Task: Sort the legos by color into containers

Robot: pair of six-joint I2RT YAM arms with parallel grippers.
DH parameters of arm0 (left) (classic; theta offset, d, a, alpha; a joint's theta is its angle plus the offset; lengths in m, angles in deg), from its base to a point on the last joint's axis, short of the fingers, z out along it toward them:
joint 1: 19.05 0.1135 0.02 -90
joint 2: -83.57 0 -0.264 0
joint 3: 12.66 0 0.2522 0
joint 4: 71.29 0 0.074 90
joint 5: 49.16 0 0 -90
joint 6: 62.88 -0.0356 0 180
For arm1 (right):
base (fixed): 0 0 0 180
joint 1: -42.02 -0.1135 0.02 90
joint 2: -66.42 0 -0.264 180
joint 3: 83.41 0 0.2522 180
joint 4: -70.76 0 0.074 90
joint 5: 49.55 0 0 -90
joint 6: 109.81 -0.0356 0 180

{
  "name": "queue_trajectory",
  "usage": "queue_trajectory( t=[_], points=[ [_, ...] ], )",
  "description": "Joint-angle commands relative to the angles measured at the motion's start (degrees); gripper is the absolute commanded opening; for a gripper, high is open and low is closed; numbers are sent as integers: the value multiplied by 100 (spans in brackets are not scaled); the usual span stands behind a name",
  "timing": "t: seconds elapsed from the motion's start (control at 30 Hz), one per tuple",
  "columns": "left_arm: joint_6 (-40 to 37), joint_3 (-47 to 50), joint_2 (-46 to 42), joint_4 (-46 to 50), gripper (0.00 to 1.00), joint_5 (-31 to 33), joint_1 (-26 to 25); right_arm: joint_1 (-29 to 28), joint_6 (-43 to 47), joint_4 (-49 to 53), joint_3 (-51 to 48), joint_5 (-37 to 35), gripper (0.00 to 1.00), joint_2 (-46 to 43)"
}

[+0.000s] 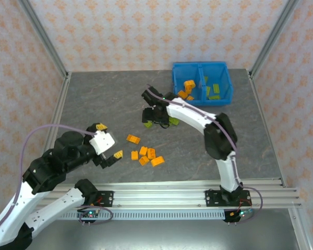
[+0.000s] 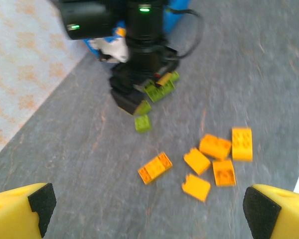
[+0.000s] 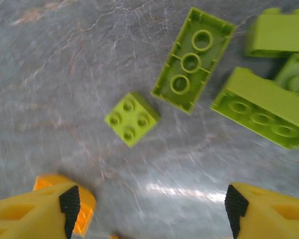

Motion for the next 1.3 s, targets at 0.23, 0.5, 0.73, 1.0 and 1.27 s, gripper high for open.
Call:
queue_trajectory(
  t=[0.23,0.5,0.73,1.0,1.27],
  points=[
    [-1072,906,-620,255,100,-763,-39,-132,-1732,914,1603,-389,82,1449],
    [-1116,1005,-561,82,100,-745,-39,-183,-2279,937,1523,-395,60,1695],
    [-1087,1033,-556,-162,100,-721,-39,-228,-2249,890,1317,-513,32,1534],
    [-721,1067,-559,-959,100,-1274,-39,-228,-1717,424,470,-853,30,71],
    [243,1405,-365,-2786,100,-1937,-39,176,-1082,-165,-903,-1776,29,-1965]
  ],
)
